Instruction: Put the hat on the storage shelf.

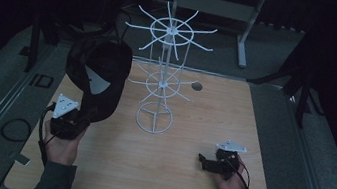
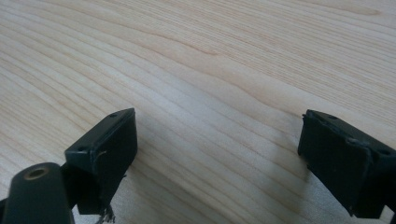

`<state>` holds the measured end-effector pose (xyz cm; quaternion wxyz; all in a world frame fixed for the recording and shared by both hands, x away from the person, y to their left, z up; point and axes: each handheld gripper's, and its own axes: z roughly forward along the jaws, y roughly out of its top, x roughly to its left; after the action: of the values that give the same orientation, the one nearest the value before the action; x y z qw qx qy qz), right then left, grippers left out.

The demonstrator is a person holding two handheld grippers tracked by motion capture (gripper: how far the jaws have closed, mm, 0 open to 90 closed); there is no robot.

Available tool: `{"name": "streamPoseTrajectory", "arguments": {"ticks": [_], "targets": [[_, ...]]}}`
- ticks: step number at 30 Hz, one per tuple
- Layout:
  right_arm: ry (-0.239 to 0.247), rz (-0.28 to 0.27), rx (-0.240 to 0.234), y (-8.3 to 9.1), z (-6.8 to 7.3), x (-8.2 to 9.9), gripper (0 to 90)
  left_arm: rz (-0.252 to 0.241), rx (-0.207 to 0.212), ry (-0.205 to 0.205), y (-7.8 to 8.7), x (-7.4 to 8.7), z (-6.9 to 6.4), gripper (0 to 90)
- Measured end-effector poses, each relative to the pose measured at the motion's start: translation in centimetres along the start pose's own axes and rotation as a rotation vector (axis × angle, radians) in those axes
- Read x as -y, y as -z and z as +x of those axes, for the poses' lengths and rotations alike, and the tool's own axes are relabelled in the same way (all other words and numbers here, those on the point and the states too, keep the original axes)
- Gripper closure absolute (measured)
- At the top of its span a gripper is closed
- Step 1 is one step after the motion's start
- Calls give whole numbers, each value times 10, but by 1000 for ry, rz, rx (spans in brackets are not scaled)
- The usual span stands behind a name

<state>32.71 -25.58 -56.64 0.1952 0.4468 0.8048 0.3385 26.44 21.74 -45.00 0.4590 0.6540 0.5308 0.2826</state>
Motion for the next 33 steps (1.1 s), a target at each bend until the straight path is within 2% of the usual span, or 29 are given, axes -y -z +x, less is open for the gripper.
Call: {"name": "streamPoseTrajectory", "arguments": {"ticks": [33], "targets": [[0, -1, 0, 0, 0, 0, 117, -72, -41, -28, 11, -19, -1, 866]]}}
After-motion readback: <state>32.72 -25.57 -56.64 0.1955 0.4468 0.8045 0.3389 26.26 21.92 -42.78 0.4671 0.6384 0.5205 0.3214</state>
